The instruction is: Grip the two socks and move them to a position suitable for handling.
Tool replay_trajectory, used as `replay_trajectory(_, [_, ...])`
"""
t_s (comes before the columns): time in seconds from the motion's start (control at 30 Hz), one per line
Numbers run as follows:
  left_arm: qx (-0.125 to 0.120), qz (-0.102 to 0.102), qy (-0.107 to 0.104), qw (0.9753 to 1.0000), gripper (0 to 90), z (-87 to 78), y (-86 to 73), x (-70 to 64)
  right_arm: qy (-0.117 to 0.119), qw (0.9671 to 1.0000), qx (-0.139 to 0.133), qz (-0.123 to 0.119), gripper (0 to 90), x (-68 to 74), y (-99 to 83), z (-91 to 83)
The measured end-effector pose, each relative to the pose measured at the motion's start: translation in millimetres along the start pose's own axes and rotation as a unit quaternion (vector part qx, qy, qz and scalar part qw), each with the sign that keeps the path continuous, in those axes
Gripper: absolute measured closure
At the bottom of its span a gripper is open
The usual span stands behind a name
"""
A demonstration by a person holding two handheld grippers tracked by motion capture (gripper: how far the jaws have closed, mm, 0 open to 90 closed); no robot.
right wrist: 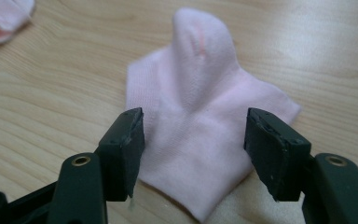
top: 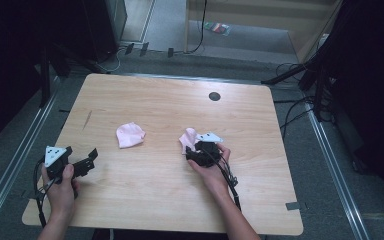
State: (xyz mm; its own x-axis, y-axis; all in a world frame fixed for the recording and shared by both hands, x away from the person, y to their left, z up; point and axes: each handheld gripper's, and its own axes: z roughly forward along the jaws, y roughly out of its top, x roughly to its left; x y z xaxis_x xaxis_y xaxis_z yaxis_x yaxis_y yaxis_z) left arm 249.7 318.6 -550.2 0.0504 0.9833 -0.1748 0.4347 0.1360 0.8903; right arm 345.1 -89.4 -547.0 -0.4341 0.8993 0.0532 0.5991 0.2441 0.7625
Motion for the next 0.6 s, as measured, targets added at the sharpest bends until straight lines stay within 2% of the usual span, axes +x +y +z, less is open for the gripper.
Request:
replay_trajectory(0.1, [-0.004,0.009,0.005,0.9999,7.1,0.2,-0.3,-2.2,-0.017,0.9997,-0.004,-0.015,47.9,1.0,-1.9,-0.3])
replay_trajectory(0.2, [-0.003,0.016,0.006,0.9998,7.1,0.0,-0.3,-3.4,-0.028,0.9993,-0.008,-0.022,70.0,0.8,-3.6,-1.9])
replay_trajectory(0.27, [-0.006,0.018,0.008,0.9998,7.1,-0.2,-0.3,-4.2,-0.031,0.9991,-0.012,-0.027,81.2,-1.5,-4.8,-2.9])
replay_trajectory(0.4, [-0.012,0.022,0.018,0.9995,7.0,-2.6,0.4,-4.8,-0.017,0.9997,-0.012,-0.016,84.0,-6.6,-4.1,-8.0])
replay_trajectory(0.6, [-0.012,0.036,0.021,0.9991,7.1,-6.4,1.4,-9.3,0.018,0.9983,-0.049,-0.024,84.1,-1.1,-2.2,-41.8])
